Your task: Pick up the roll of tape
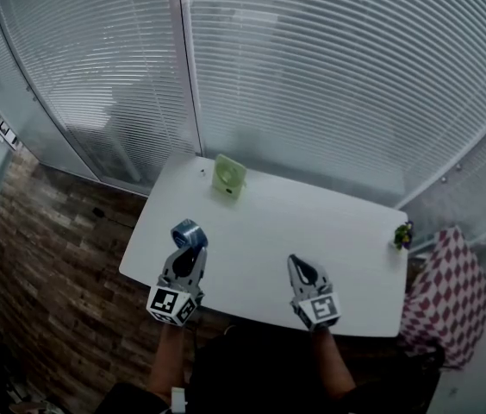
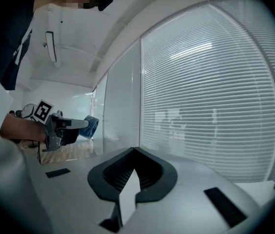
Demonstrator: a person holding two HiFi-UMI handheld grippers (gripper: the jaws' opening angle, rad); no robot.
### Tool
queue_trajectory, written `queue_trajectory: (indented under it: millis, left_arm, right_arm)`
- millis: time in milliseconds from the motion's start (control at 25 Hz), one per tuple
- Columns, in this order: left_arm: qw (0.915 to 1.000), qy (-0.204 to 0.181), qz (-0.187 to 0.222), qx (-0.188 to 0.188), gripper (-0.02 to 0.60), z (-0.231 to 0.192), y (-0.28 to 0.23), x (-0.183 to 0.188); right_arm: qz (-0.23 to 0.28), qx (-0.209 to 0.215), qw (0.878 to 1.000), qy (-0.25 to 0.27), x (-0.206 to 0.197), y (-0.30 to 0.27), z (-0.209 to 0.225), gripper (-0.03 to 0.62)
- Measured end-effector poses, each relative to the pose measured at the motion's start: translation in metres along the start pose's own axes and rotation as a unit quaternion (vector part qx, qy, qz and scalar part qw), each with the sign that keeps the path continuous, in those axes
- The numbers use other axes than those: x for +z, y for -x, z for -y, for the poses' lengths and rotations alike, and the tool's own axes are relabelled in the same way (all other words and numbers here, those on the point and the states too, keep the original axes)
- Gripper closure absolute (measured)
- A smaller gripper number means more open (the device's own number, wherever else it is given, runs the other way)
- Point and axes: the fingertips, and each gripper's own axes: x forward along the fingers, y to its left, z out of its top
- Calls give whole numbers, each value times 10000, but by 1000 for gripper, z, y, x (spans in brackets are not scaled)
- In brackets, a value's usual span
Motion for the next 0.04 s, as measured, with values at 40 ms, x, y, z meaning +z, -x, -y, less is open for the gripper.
queue_trajectory:
  millis: [40]
  left_arm:
    - [10000,8,17,-12,536,0,1,0]
  right_arm:
    - [-20,-27,9999,112,1,0,0,588]
